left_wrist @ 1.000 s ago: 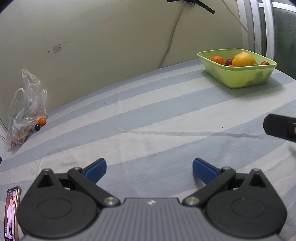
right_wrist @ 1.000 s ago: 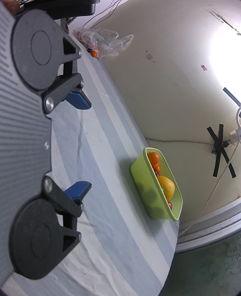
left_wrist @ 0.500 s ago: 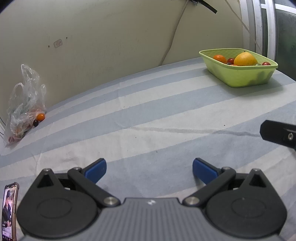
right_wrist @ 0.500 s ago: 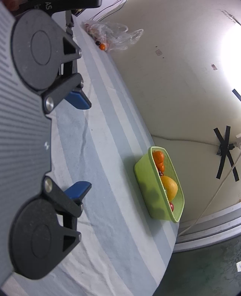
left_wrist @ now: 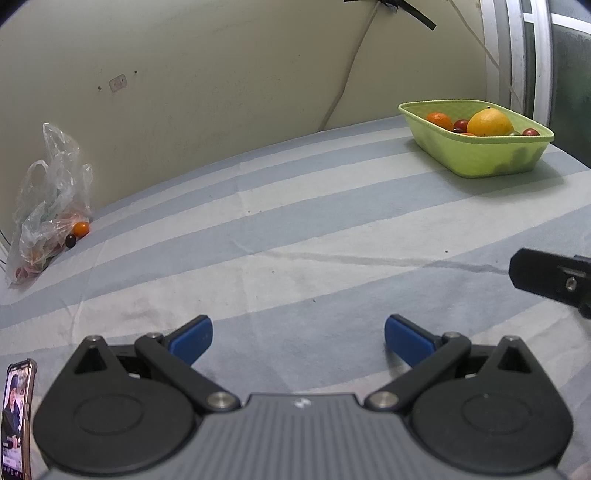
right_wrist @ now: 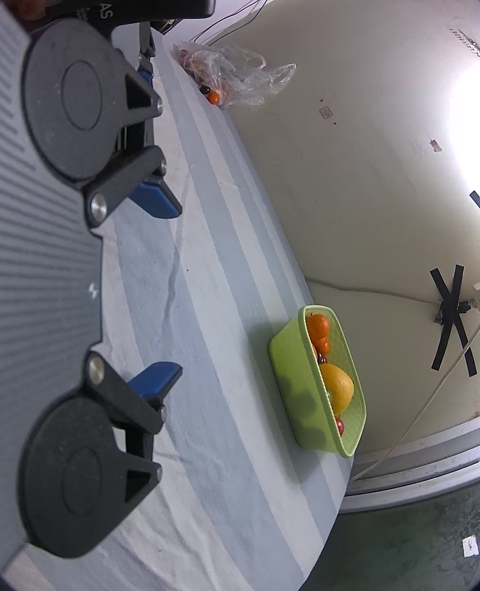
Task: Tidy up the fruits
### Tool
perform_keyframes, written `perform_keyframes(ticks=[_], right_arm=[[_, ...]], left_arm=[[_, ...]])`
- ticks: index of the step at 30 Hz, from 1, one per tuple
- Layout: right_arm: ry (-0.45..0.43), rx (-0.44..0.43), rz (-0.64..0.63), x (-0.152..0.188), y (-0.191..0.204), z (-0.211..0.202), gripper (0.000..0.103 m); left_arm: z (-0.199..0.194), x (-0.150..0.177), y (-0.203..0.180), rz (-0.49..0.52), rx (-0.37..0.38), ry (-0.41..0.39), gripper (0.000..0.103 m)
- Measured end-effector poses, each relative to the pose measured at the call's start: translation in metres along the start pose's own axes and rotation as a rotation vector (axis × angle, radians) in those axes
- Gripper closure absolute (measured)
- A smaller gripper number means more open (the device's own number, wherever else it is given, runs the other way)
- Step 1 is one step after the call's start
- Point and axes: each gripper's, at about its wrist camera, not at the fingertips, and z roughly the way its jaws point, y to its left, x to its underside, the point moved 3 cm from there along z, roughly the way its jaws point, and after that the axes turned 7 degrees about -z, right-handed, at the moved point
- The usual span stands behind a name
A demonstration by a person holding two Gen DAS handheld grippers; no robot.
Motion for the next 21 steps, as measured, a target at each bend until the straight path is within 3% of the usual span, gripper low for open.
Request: perform_keyframes(ticks=[21], right_arm=[[0.001, 0.003, -0.01, 0.0005, 0.0057, 0.0002, 0.016]], left_arm=[[-0.0002, 0.0008, 0.0044, -0.017, 0.018, 0.009, 0.0]])
